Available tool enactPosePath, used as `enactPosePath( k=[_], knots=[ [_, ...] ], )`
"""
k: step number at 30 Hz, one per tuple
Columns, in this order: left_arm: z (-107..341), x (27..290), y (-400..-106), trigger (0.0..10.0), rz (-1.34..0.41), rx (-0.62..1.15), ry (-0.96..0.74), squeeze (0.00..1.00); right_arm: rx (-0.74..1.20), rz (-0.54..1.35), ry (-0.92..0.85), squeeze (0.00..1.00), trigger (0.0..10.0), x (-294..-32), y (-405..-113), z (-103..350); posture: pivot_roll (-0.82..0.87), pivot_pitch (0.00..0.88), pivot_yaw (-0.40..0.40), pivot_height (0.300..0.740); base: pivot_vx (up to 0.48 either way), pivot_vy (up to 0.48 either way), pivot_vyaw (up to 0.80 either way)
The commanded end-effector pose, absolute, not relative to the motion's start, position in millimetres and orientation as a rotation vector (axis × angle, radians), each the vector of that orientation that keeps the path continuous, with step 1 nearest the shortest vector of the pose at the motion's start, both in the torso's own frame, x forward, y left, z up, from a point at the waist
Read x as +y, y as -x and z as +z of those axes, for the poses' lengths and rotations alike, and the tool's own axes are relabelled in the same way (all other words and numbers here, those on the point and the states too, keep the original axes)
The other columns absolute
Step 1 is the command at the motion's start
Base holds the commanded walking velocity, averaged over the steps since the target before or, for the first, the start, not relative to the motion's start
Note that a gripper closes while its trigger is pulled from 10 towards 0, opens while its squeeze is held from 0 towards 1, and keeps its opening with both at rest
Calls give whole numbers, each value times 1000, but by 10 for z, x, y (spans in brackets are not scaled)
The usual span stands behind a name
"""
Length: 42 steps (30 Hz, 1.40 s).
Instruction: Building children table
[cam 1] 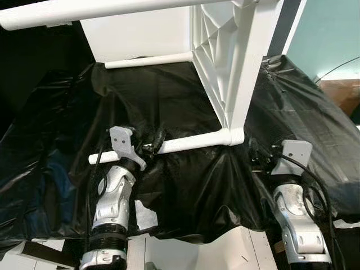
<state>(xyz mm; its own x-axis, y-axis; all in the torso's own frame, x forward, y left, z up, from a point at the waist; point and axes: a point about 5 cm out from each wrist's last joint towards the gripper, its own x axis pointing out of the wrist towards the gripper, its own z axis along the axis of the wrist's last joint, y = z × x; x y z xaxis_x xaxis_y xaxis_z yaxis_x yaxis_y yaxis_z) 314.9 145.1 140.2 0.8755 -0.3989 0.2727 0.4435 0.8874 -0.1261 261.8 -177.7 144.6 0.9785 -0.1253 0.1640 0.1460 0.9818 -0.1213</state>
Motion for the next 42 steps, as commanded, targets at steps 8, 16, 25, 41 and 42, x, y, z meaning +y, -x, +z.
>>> enactPosePath(
  k=[8, 16, 25, 41, 42],
  knots=[
    [1332, 1520, -3107, 10000, -227, -194, 202, 0, -144, -135, 117, 0, 10000, -1739, -2610, 1412, -68, 38, 32, 740, 0, 0, 0],
    [1278, 1436, -2942, 10000, -216, -183, 77, 0, -157, -125, 113, 0, 10000, -1693, -2572, 1415, -55, 49, 25, 740, 0, 0, 0],
    [1250, 1471, -2874, 10000, -174, -160, 99, 0, -150, -115, 125, 0, 10000, -1702, -2534, 1400, -53, 51, 12, 740, 0, 0, 0],
    [1463, 1443, -2889, 10000, -214, -220, -27, 0, -150, -86, 121, 0, 10000, -1644, -2620, 1406, -6, 67, 7, 740, 0, 0, 0],
    [1475, 1437, -2923, 10000, -206, -218, -41, 0, -152, -86, 123, 0, 10000, -1646, -2633, 1414, -4, 68, 6, 740, 0, 0, 0]
  ],
)
